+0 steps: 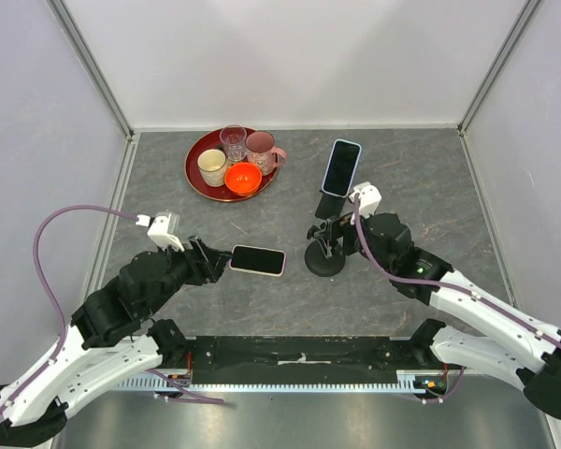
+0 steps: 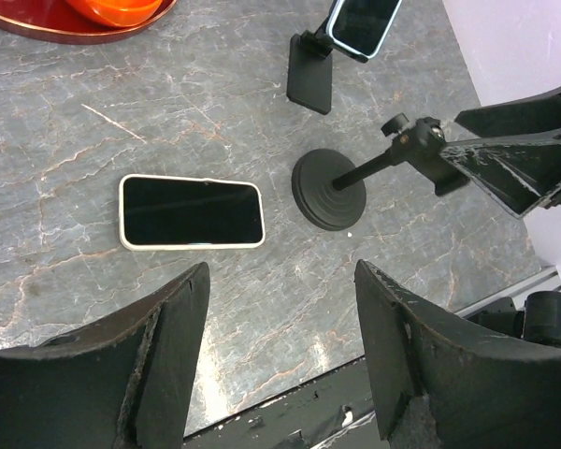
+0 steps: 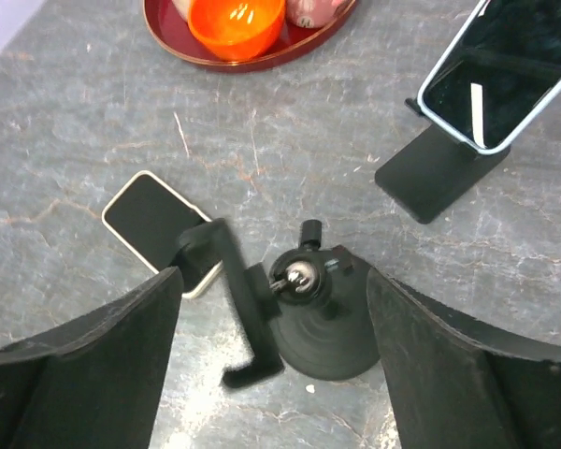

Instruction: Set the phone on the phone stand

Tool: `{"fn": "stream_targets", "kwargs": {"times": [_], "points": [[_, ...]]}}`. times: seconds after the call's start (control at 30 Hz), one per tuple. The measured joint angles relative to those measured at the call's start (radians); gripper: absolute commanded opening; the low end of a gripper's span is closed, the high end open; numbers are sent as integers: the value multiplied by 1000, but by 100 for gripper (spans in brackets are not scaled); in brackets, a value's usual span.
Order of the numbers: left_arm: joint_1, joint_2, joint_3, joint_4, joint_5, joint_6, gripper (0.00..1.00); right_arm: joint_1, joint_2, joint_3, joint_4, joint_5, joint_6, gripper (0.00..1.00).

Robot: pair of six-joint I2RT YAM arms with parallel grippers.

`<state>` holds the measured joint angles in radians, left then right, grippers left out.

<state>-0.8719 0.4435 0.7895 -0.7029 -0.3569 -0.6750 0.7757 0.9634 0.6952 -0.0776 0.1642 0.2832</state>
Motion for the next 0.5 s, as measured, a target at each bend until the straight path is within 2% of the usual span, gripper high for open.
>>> {"fn": "stream_targets", "kwargs": {"times": [0.03,0.13,0.23,0.33,0.5], "points": [[0,-3,0,2,0,2,70,2,-20,3,-13,4,2,98],[0,-5,0,4,0,7,70,8,-51,51,-84,27,-5,98],[0,-5,0,6,-2,12,67,11,-20,166,-174,37,-30,98],[0,-16,0,10,-10,13,67,14,66,312,-222,12,-71,98],[0,-124,-6,23,-26,13,67,45,356,607,-259,-82,-150,98]]}}
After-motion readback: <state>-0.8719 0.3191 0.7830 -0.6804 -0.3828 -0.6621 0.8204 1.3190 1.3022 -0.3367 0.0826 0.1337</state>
